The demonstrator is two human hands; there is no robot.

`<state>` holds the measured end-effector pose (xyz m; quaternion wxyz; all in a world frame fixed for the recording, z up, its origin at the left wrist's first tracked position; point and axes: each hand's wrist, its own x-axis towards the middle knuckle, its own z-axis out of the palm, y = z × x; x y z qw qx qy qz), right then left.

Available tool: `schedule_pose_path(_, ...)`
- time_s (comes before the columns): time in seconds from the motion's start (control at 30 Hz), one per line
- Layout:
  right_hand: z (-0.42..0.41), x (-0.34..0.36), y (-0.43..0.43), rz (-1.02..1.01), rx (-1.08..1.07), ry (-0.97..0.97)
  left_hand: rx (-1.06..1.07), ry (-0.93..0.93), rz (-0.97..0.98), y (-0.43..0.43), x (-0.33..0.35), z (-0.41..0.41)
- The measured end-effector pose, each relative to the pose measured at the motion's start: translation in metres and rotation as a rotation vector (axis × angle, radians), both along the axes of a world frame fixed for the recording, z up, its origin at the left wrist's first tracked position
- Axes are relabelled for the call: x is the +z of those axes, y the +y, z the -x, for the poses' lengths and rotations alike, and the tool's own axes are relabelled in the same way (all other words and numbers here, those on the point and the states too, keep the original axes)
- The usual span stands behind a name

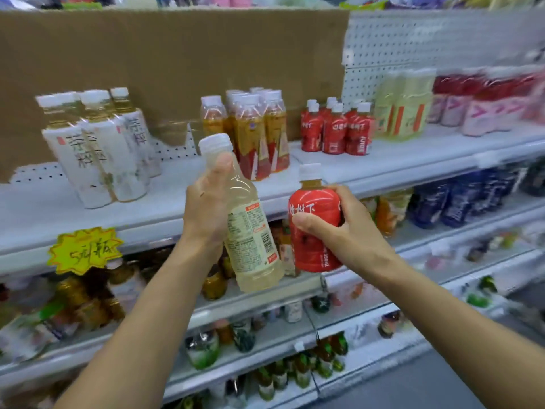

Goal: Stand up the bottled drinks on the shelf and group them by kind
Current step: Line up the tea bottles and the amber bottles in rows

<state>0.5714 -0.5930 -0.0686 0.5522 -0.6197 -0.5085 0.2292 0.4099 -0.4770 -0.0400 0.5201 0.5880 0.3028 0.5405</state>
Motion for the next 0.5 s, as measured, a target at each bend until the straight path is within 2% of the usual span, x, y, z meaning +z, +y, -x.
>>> schedule_pose_path(0.1,-0.046,0.000,-0.023,0.012,-0.061,-0.001,-0.065,0.029,0.001,-0.017,-0.001,-0.049)
schedule_pose_path(0.27,-0.125,-0.003,-0.042,-0.003,-0.164,0.019,-0.203,0.157,-0.131,-0.027,-0.007,-0.134)
schedule_pose_path(0.5,-0.249,-0.005,-0.030,-0.012,-0.206,0.024,-0.273,0.120,-0.184,-0.017,0.010,-0.266)
